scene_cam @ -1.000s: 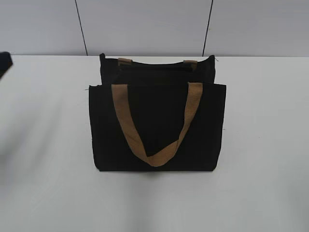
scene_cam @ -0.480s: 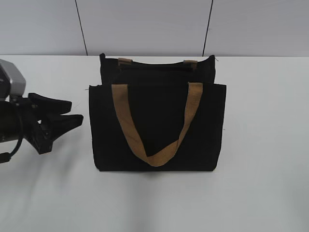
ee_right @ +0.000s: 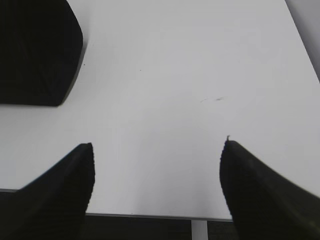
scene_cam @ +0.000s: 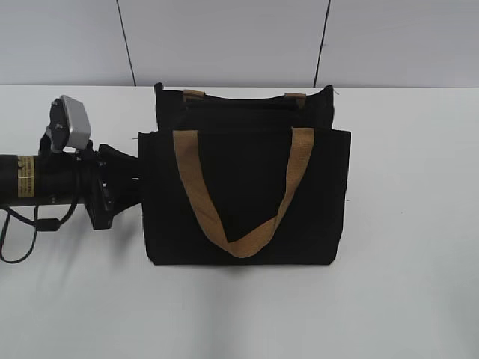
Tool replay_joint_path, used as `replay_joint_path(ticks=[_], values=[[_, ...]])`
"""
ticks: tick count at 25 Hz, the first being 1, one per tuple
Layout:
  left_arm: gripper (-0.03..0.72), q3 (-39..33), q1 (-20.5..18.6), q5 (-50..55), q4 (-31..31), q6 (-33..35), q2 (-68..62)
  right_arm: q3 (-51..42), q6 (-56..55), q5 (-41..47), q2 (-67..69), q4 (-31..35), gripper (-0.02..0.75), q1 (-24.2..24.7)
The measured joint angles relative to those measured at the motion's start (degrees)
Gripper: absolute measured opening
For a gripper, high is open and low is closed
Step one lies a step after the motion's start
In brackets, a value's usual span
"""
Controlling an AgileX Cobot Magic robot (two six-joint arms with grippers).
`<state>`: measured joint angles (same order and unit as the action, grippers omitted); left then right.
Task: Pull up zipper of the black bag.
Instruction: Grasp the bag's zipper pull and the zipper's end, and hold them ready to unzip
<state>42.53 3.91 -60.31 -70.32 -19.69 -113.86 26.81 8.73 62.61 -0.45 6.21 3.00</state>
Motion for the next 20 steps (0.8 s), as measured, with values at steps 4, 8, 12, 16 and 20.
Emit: replay_joint_path(ticks=[4,8,12,16,20], values=[[0.366,2.5,2.2,-1.5,-0.6,-0.7,-2.7,0.0,0.0,0.0,0.0,0.0,0.593,0.0],[0.358,4.3,3.7,-1.7,0.4,-0.7,-5.2,0.0,0.0,0.0,0.0,0.0,0.593,0.0],[0.214,4.8,4.3,-4.1,3.7,-0.8,-7.4,0.0,0.0,0.0,0.0,0.0,0.593,0.0],[0.027,5.3,4.3,-7.3,4.7,-0.9,-7.9,0.0,0.0,0.0,0.0,0.0,0.593,0.0],[0.024,5.1,4.3,-6.8,5.5,-0.9,-7.3,0.0,0.0,0.0,0.0,0.0,0.593,0.0]])
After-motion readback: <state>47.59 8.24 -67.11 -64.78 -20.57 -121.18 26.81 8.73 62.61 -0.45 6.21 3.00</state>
